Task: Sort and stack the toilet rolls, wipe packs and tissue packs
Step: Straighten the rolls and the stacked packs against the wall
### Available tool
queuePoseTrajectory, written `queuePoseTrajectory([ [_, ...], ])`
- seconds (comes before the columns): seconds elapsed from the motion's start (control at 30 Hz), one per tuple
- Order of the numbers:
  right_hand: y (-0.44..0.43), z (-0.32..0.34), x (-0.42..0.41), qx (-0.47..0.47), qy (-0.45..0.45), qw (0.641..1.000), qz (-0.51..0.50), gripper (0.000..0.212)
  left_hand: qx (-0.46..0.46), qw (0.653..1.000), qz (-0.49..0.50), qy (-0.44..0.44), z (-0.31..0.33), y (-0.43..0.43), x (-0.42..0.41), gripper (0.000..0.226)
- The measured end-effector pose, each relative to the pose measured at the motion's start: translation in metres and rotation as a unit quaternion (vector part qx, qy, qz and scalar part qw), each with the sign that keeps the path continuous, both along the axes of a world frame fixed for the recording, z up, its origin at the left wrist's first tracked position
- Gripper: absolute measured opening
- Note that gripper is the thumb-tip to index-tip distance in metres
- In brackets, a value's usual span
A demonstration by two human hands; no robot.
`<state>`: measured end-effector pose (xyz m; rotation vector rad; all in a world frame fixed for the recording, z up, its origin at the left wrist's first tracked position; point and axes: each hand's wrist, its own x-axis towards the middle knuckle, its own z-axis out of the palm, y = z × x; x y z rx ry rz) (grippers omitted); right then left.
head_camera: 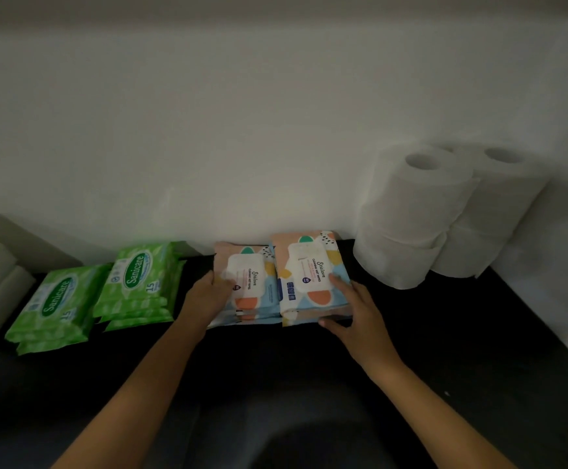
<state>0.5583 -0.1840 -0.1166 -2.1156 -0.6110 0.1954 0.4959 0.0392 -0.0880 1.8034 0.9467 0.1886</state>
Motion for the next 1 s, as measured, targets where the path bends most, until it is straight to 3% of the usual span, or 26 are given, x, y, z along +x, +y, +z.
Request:
queuePoseTrajectory([
  [0.23, -0.006, 0.000, 0.005, -0.009, -0.049, 0.999, -0.002, 0.066, 0.034, 0.999, 0.000, 0.013, 0.001, -0.013, 0.004, 0.041],
  [0.53, -0.016, 0.000, -0.001, -0.034, -0.011, 0.999, -0.025, 0.074, 0.038, 0.999, -0.002, 0.003, -0.002, -0.025, 0.001, 0.039],
  [0.6, -0.018, 0.004, -0.003, -0.026, 0.030, 0.999, -0.025, 0.081, 0.083, 0.996, -0.014, 0.025, 0.001, -0.026, 0.000, 0.046],
  [0.7, -0.019, 0.013, -0.004, 0.038, 0.108, 0.992, -0.052, 0.094, 0.236, 0.971, -0.029, 0.000, 0.009, -0.035, -0.001, 0.046],
  [0.73, -0.019, 0.017, -0.003, 0.075, 0.138, 0.985, -0.074, 0.091, 0.257, 0.965, -0.035, -0.032, 0.013, -0.042, -0.001, 0.045],
  [0.8, -0.018, 0.026, 0.002, 0.139, 0.198, 0.964, -0.113, 0.076, 0.214, 0.972, -0.048, -0.081, 0.023, -0.060, 0.005, 0.042],
  [0.9, -0.018, 0.032, 0.014, 0.156, 0.248, 0.949, -0.112, 0.054, 0.141, 0.984, -0.107, -0.032, 0.034, -0.085, 0.022, 0.043],
  [1.0, -0.018, 0.033, 0.020, 0.135, 0.281, 0.946, -0.087, 0.039, 0.137, 0.980, -0.143, 0.015, 0.037, -0.091, 0.033, 0.044],
])
